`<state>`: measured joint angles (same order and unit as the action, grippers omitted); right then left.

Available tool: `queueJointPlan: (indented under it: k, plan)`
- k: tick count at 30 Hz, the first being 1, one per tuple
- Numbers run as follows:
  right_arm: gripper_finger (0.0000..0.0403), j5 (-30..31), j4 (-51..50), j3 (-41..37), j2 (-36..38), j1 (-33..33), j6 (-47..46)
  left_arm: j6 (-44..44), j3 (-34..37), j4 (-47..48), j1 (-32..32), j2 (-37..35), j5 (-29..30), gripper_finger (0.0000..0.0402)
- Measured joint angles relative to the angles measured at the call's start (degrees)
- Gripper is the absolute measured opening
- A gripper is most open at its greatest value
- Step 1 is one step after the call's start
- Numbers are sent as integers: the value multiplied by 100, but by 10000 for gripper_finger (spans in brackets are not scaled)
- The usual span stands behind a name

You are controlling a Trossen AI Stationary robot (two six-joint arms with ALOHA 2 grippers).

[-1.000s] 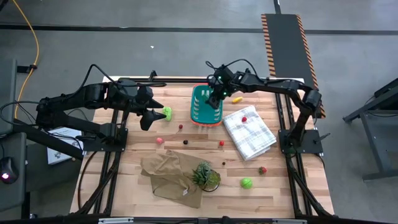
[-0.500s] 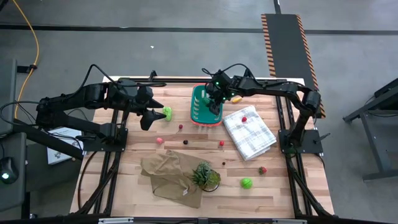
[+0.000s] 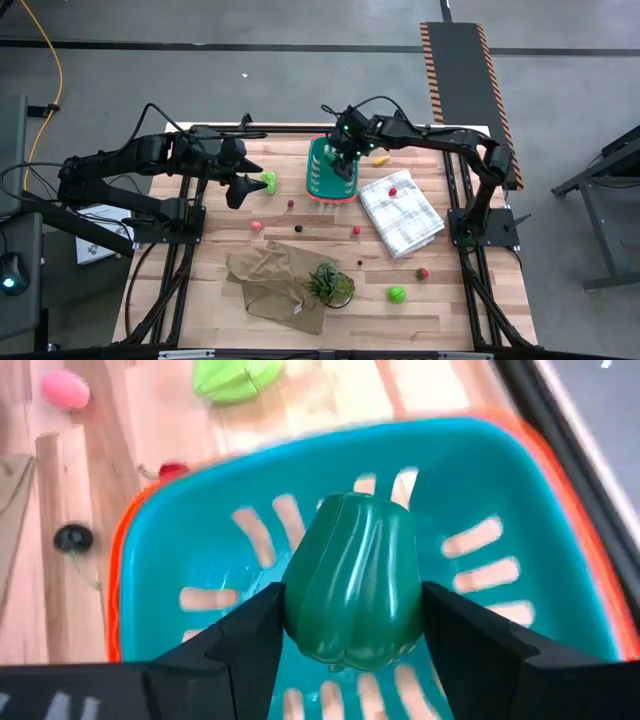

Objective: Pick and placing Produce into tupperware
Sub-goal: Put the green bell pepper into the green basket

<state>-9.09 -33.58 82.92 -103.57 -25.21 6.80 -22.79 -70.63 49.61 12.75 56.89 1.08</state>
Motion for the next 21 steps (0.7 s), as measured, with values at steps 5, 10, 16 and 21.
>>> queueJointPlan:
  k: [5,10,16,21]
  plan:
    - [210,9,-904,864,-443,-26,245,-2,0,1,-2,1,0,248]
    - [210,56,-1849,1775,-1062,-27,436,-2,0,1,-2,1,0,248]
    - [210,56,-2275,2340,-1506,-18,574,-2,0,6,-2,1,-2,248]
    - [210,56,-2438,2358,-1631,-15,574,-2,0,32,-2,1,-2,248]
